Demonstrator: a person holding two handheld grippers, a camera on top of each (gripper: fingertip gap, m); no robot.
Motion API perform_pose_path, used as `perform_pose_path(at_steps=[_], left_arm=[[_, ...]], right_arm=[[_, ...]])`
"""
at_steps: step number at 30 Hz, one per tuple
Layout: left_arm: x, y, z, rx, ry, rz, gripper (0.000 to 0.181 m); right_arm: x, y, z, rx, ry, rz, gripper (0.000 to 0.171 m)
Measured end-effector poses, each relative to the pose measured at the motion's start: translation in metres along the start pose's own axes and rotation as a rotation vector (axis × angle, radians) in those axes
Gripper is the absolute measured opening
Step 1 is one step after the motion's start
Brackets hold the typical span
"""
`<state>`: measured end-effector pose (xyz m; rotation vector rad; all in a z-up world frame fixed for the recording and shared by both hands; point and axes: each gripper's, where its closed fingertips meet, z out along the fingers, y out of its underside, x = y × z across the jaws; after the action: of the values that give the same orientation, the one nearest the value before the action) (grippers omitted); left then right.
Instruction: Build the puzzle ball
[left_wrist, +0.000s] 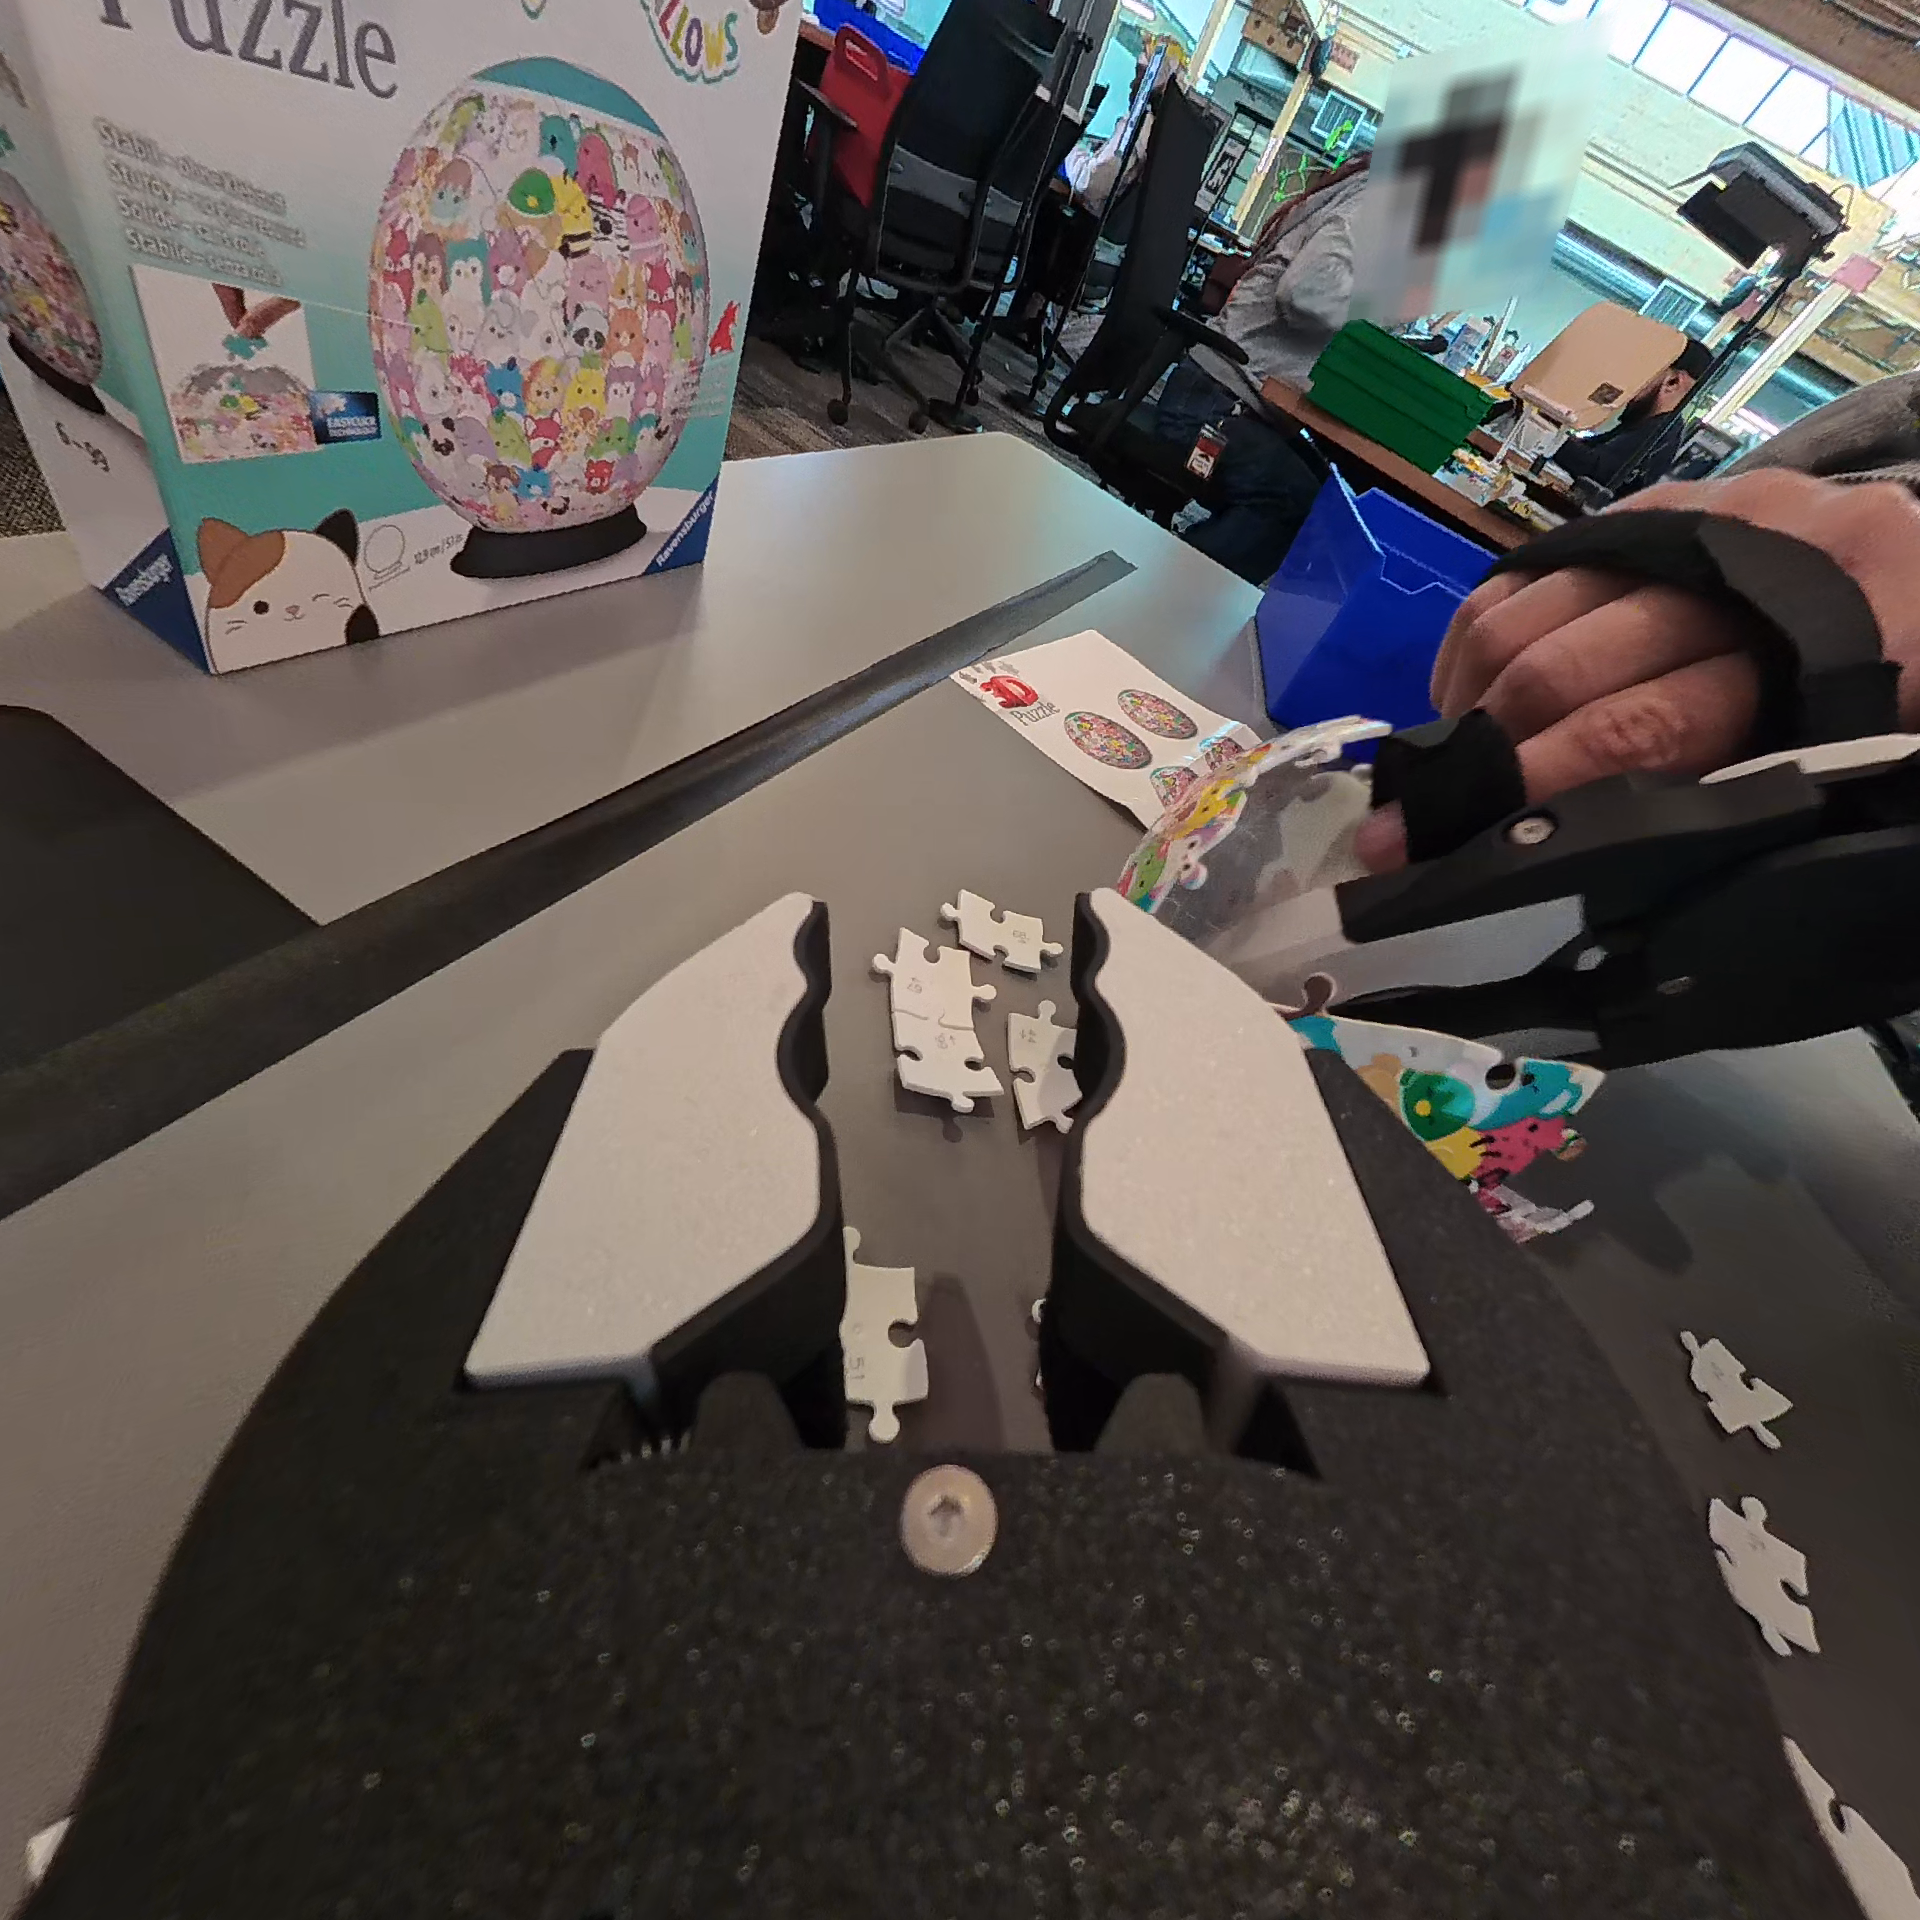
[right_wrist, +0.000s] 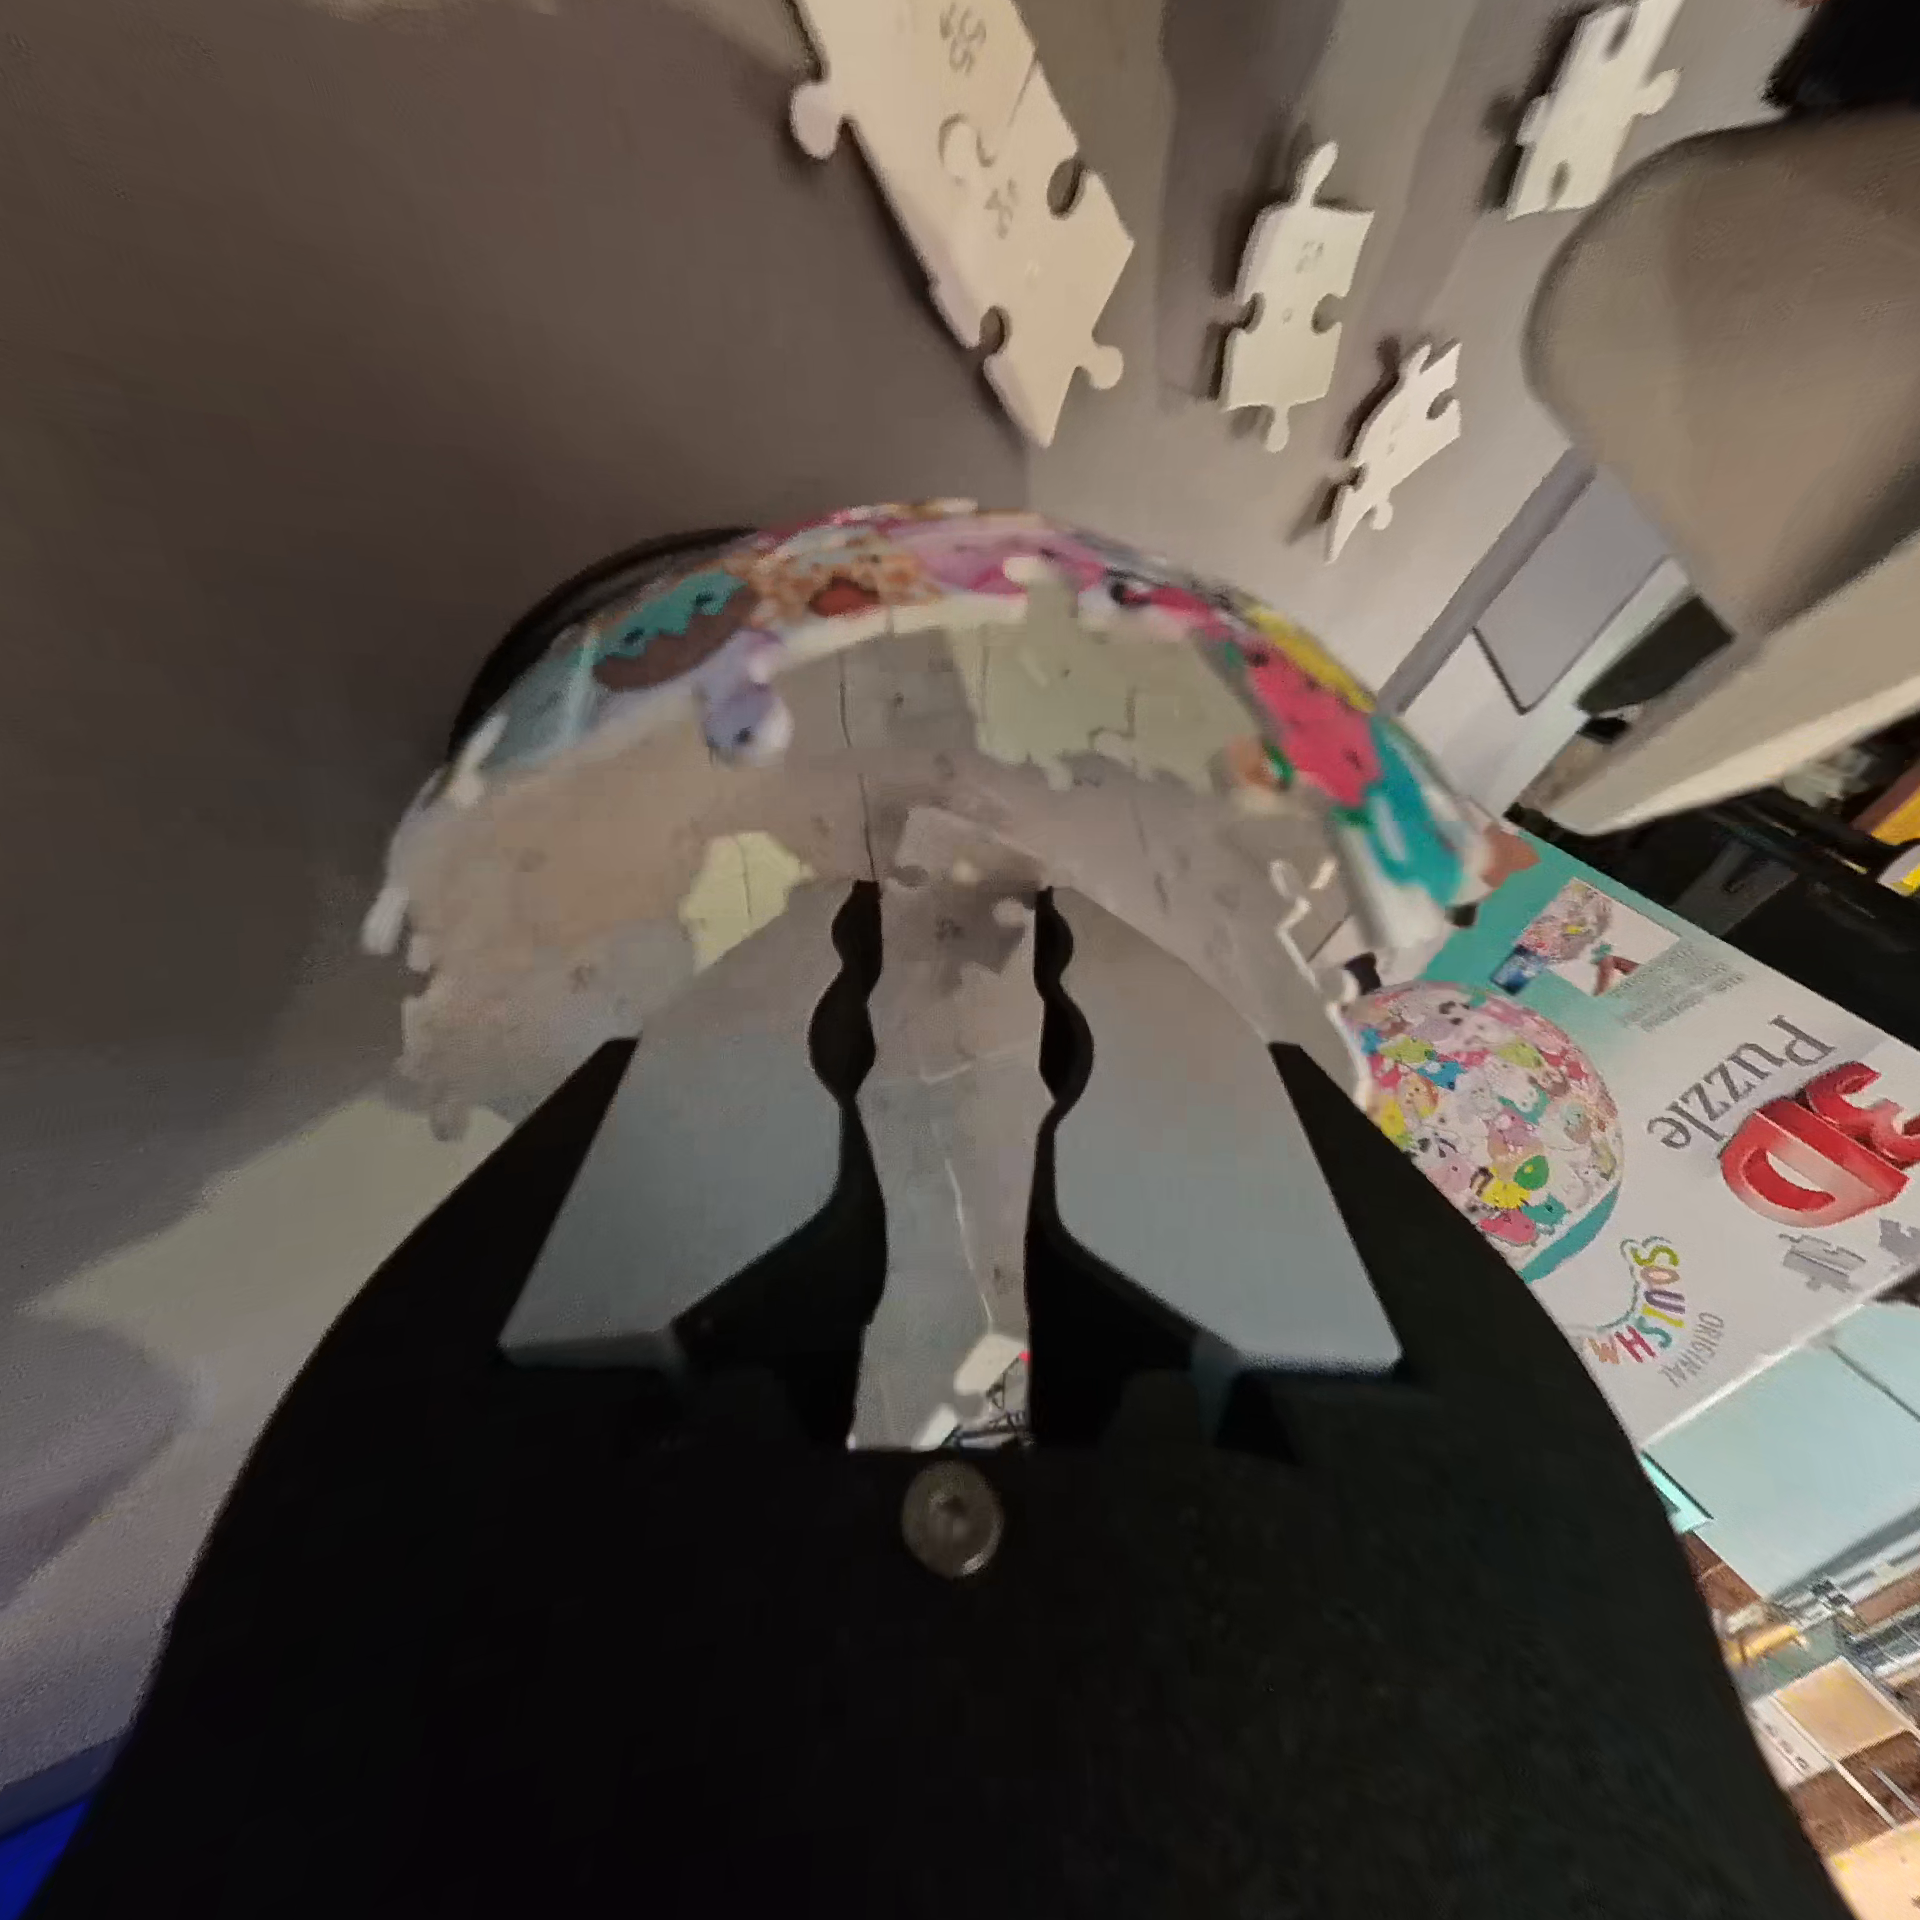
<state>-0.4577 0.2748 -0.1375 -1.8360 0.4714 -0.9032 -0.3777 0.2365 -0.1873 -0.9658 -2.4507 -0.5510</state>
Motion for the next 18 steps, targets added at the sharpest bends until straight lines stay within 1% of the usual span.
perform_pose_path(at_steps=[5,8,10,11,12,14,16,18], left_arm=[[-0.001,-0.002,-0.001,0.009,-0.008,0.002,0.044],[-0.003,-0.004,-0.003,0.019,-0.02,0.005,0.043],[-0.003,-0.008,-0.008,0.04,-0.033,0.005,0.042],[-0.004,-0.012,-0.012,0.053,-0.047,0.006,0.042],[-0.004,-0.017,-0.018,0.07,-0.06,0.003,0.042],[0.002,-0.025,-0.028,0.094,-0.06,-0.021,0.042],[0.008,-0.026,-0.035,0.063,-0.053,-0.048,0.042],[0.015,-0.02,-0.038,0.002,-0.066,-0.027,0.041]], right_arm=[[0.007,0.0,-0.036,0.045,0.047,0.043,0.028],[0.007,-0.001,-0.075,0.104,0.083,0.131,0.028],[0.001,0.006,-0.105,0.135,0.082,0.24,0.028],[-0.01,0.012,-0.118,0.15,0.044,0.31,0.028],[-0.03,0.018,-0.126,0.158,-0.04,0.386,0.028],[-0.078,0.024,-0.13,0.183,-0.213,0.557,0.028],[-0.131,0.018,-0.12,0.224,-0.385,0.708,0.028],[-0.166,0.02,-0.101,0.191,-0.437,0.794,0.028]])
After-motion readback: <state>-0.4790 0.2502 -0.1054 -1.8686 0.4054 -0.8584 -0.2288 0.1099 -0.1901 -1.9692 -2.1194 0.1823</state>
